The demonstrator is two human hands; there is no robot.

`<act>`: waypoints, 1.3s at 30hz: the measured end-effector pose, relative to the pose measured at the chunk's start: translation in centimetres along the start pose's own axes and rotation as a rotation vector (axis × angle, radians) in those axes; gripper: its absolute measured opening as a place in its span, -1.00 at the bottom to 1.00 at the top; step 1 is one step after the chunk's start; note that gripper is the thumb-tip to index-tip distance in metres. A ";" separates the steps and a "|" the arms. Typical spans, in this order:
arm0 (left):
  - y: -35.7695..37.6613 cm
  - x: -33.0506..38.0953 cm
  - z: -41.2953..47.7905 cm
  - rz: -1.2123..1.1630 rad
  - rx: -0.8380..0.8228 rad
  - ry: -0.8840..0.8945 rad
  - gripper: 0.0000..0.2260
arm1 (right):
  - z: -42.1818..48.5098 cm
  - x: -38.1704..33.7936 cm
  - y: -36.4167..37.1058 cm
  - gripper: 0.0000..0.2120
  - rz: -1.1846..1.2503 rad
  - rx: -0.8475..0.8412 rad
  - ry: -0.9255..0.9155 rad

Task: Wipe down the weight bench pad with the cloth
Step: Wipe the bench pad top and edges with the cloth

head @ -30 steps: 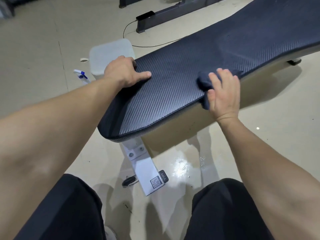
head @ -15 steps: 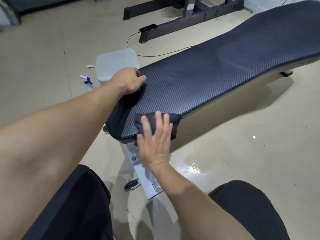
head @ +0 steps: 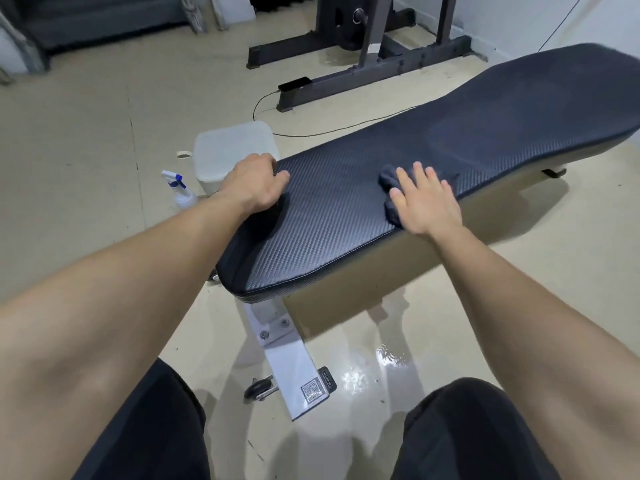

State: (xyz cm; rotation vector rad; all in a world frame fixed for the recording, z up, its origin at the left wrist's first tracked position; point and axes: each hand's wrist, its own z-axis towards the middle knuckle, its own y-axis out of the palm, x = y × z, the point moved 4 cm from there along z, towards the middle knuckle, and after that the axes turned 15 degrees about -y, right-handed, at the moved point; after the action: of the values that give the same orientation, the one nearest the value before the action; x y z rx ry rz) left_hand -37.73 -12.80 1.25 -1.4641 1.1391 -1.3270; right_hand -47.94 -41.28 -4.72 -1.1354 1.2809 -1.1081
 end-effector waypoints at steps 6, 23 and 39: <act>-1.3 -0.6 -1.1 -0.123 0.003 -0.004 -0.51 | 1.6 -11.5 0.6 -0.42 -0.010 -0.094 -0.242; -0.7 -5.4 -0.2 -0.224 -0.004 -0.091 -0.54 | 4.4 -2.9 -0.5 -0.42 -0.047 -0.100 -0.100; -2.5 -12.8 0.6 -0.606 0.097 -0.330 -0.67 | 8.5 -33.7 3.2 -0.48 -0.059 -0.132 -0.675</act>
State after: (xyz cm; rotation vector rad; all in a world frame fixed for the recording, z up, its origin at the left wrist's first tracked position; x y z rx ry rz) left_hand -37.29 0.18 0.54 -1.9526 0.4198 -1.4286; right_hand -39.51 -7.41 -3.96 -1.4887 0.7943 -0.5946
